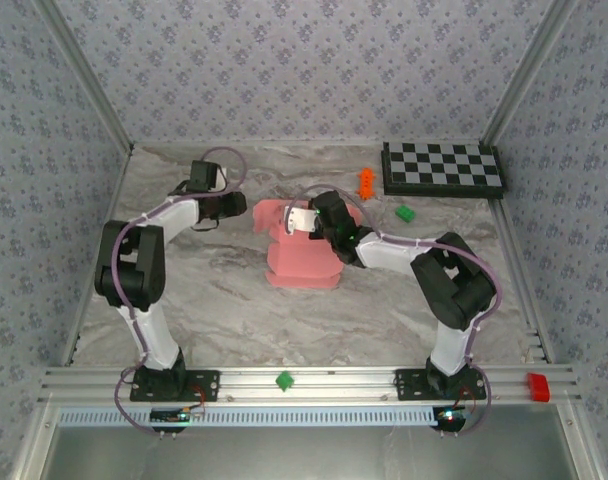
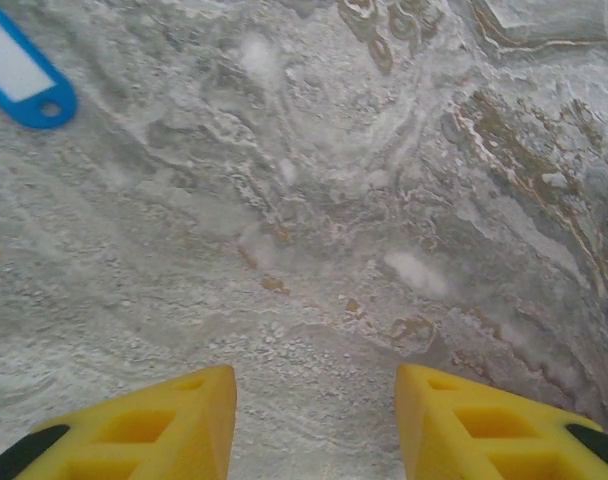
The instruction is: Fold the paper box
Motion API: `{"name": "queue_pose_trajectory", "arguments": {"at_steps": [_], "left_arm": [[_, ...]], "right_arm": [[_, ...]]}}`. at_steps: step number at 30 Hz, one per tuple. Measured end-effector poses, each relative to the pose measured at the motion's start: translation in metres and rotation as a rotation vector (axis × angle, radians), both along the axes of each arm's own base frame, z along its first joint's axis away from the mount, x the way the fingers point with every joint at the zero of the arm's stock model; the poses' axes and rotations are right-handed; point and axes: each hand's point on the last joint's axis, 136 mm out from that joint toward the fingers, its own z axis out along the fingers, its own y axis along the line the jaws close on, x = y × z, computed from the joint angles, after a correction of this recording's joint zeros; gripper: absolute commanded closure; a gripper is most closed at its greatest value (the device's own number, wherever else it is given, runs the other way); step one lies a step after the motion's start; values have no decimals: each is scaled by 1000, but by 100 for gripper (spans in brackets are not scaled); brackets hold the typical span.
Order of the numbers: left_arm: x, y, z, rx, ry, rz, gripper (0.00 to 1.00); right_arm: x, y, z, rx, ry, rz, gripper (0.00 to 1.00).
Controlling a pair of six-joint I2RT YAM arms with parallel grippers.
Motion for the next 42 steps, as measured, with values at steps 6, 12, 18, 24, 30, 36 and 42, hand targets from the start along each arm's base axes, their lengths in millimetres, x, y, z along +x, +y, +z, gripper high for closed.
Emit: {"name": "queue_pose_trajectory", "arguments": {"at_steps": [6,12,18,24,30,36,42], "left_arm": [[-8,-15,-5,-30,32,-90,55],[-20,-38,-6,-44,41,-199,57],[-25,-47,-4,-62,39,-246,58],[-33,-50,-2,-84,42,-279,58],[-42,-57,8,-120,26,-324,58],[-50,-60,8,-135,29,-352,58],[-59,-60,1,-145,47,-370,58]], "right_arm": [[-1,1,0,2,-6,0,100],[-1,0,-1,1,-9,-5,100],[-2,1,0,-1,-13,-9,100],[-2,1,0,-1,-13,-9,100],[-2,1,1,1,-19,-11,100],[-7,4,-3,6,-28,-3,100],[-15,3,-12,-5,-34,1,100]]}}
